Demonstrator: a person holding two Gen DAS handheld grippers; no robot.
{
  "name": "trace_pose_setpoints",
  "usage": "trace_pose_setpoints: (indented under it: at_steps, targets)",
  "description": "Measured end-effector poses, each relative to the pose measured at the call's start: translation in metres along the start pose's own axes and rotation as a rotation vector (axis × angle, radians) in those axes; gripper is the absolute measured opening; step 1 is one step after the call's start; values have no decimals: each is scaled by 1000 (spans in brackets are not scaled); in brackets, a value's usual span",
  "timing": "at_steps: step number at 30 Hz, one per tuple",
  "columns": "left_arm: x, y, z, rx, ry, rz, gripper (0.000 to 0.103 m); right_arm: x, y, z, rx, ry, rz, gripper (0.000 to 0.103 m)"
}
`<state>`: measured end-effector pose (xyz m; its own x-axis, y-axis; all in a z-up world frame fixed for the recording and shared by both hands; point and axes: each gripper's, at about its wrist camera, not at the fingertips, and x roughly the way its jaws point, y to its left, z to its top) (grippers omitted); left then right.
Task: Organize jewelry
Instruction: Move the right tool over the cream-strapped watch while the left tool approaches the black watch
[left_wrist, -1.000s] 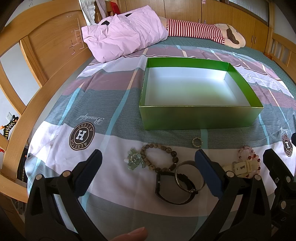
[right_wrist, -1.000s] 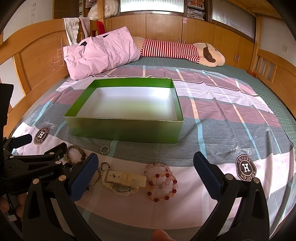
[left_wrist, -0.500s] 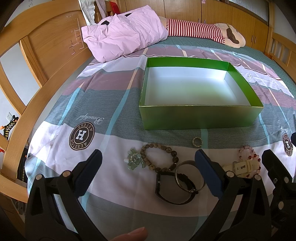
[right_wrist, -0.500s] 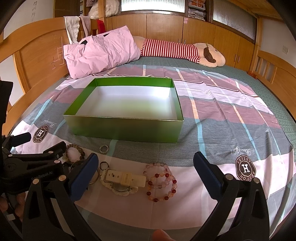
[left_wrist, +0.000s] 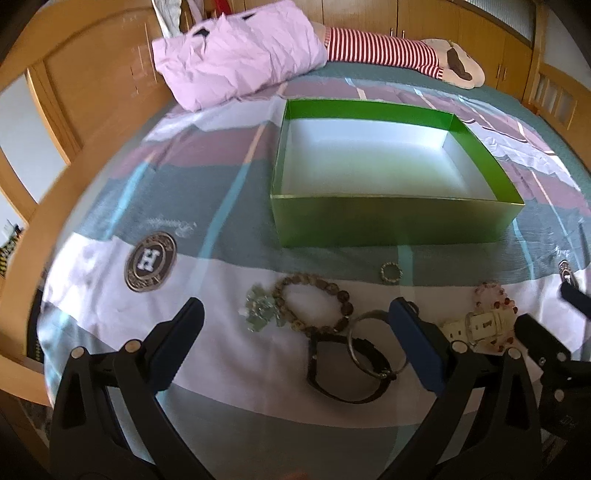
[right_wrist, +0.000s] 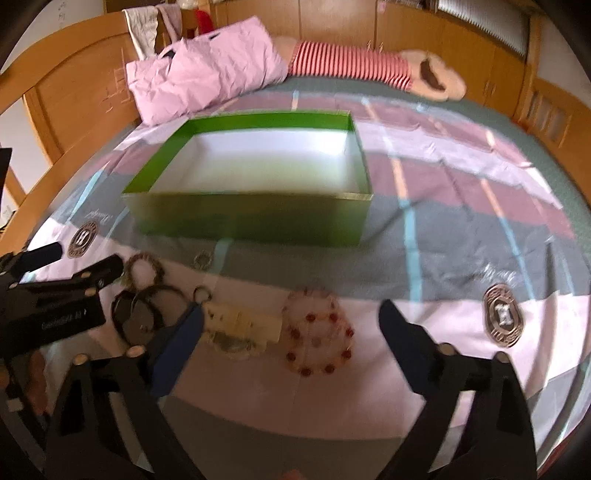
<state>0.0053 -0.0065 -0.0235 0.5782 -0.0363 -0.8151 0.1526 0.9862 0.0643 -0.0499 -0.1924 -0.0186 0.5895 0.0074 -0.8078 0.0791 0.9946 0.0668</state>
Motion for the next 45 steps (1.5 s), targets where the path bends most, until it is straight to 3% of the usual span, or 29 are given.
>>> trace_pose_setpoints:
  at_steps: [4,6,9,10,12,14,16,19,23,26,28,30,32,36,40,42,44,45]
  targets:
    - [3,5,-1,-35,22,-37,100,6,5,-6,-12,59,125,66]
    - [4,8,-2,-59,39,-57,90,10,13,-10,-38,94,170,61]
    - [8,10,-4,-78,67,-65,85,18,28,-13,-105,104,107,57]
    - [9,9,-5,-79,69,-60,84,20,28,-12,-111,103,82,51]
    - [9,7,-6,-70,70,-41,83,23,23,-6,-95,80,42,31]
    - [9,6,-7,-69,68,-36,80,26,11,0,-41,60,37,26]
    - [8,6,-7,-68,73,-36,80,29,-2,3,15,52,36,0]
    - [9,7,-7,-74,78,-34,80,29,-25,8,84,23,-25,0]
    - [9,15,-5,-106,83,-48,80,14,-45,13,161,-20,11,0]
    - [10,23,-3,-127,90,-53,79,10,-45,18,151,-35,43,0]
    - [13,29,-2,-150,113,-58,80,14,-35,17,113,-8,72,7]
    - [19,36,-4,-183,154,-65,79,16,-20,14,52,12,101,37]
    - [23,45,-5,-222,186,-84,80,14,-7,12,-1,9,131,52]
    - [19,52,-7,-253,205,-135,79,5,14,10,-97,3,183,64]
    - [23,34,-11,-189,227,-182,79,17,23,4,-135,39,130,64]
    - [29,29,-15,-178,259,-187,62,20,20,3,-118,55,144,64]
    - [34,30,-18,-189,288,-179,52,20,18,3,-112,52,142,64]
    - [37,34,-18,-205,298,-173,52,19,17,4,-113,45,134,64]
